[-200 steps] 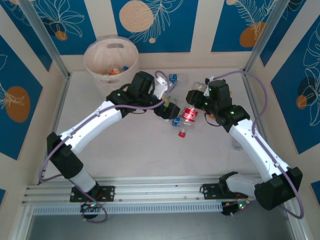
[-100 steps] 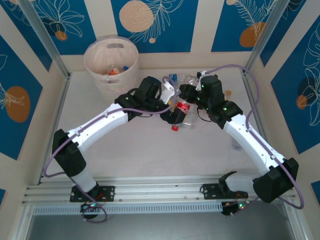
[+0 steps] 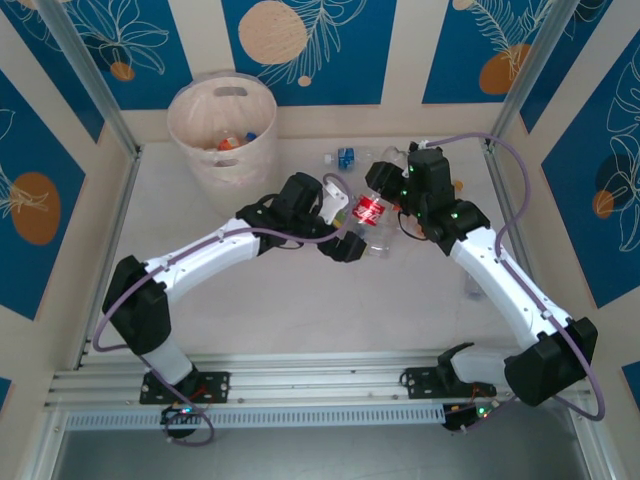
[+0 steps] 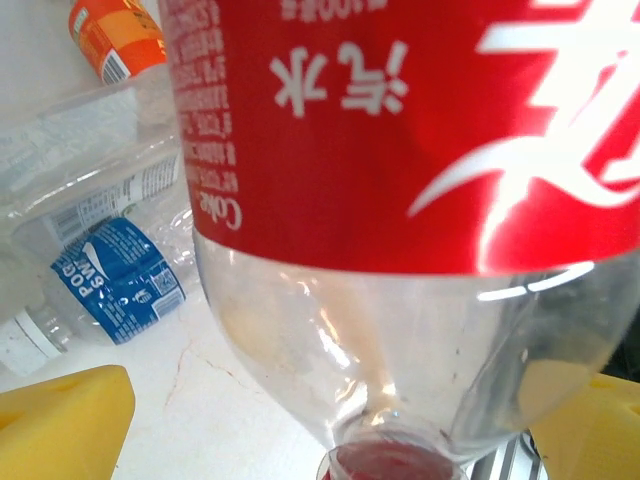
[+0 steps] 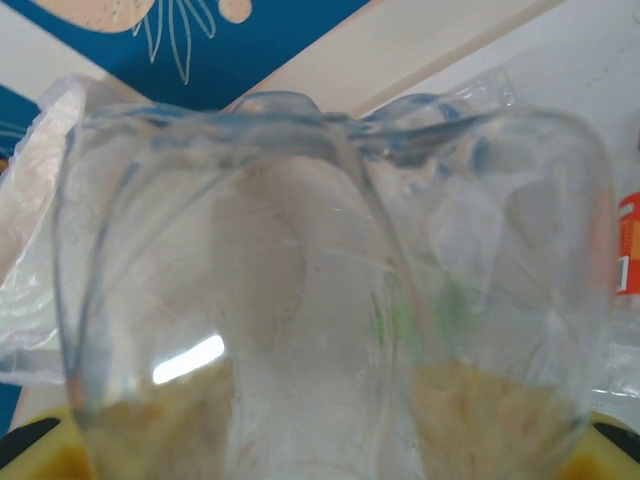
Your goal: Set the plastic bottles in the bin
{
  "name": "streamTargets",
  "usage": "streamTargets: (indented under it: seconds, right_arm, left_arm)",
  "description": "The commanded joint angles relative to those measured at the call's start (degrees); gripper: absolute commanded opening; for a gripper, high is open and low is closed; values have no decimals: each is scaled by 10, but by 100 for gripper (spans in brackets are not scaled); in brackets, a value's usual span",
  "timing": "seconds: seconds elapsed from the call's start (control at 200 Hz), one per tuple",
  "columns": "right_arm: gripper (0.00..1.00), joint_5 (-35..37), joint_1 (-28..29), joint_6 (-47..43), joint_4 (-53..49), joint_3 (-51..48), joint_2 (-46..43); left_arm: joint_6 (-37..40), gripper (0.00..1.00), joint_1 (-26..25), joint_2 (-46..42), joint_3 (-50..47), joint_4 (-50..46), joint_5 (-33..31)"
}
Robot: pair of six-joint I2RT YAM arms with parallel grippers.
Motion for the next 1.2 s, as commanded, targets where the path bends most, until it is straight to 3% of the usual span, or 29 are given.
streamTargets:
  seconds: [0.0, 0.5, 0.67, 0.895, 0.96, 1.055, 1.11, 1.195]
  right_arm:
    - [49, -2, -3, 53, -13, 4, -8]
    - [50, 0, 13, 60, -8, -8, -3]
    - [50, 0, 16, 61, -4, -8, 1]
    - [50, 4, 18, 55, -2, -9, 4]
    - [50, 4, 18, 50, -4, -8, 3]
    - [53, 5, 18, 43, -12, -2, 3]
    - [58, 6, 17, 39, -15, 3, 3]
    - [67, 5, 16, 35, -17, 7, 1]
  left_arm:
    - [-9, 100, -4, -1, 25, 21, -14]
    - [-40, 96, -3, 71, 131, 14, -28]
    - [-40, 84, -4, 78, 139, 10, -13]
    - [-40, 57, -4, 75, 137, 7, -2]
    - [-37, 53, -4, 72, 138, 3, -5]
    - [-31, 49, -4, 63, 139, -5, -17]
    - [-31, 42, -4, 59, 140, -8, -25]
    - [-33, 40, -4, 54, 140, -11, -26]
